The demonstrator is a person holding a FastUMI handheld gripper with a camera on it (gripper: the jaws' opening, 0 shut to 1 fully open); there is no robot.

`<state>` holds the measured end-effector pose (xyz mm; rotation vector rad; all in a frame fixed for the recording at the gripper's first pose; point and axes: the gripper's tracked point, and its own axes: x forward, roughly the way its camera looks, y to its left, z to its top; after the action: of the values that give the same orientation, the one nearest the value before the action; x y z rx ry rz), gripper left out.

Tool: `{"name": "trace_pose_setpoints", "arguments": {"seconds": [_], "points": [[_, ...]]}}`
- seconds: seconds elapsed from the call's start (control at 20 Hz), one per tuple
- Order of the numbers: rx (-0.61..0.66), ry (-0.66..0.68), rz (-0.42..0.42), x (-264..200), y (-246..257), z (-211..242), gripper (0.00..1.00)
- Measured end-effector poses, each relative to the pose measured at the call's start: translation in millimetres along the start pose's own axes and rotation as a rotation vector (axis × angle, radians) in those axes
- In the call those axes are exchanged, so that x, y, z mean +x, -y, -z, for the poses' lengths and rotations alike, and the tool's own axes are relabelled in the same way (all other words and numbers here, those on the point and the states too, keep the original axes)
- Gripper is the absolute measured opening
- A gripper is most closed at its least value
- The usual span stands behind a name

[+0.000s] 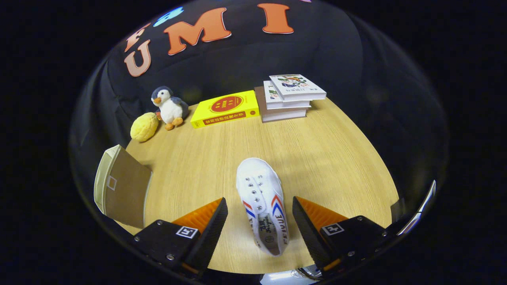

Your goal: Open the storage box then place both shoes into the box .Put the left shoe in first, then the right shoe, with the right side of both shoes facing outward in a uniform manner.

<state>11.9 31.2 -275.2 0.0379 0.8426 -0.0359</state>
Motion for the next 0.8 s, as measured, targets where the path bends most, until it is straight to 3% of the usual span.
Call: {"name": "trace_pose_setpoints", "arguments": {"seconds": [0.55,0.8], "points": [[0.004,-0.195,-0.049,45,24,55,0.73],[-0.025,-0.246,-0.099,54,21,64,0.48]]}}
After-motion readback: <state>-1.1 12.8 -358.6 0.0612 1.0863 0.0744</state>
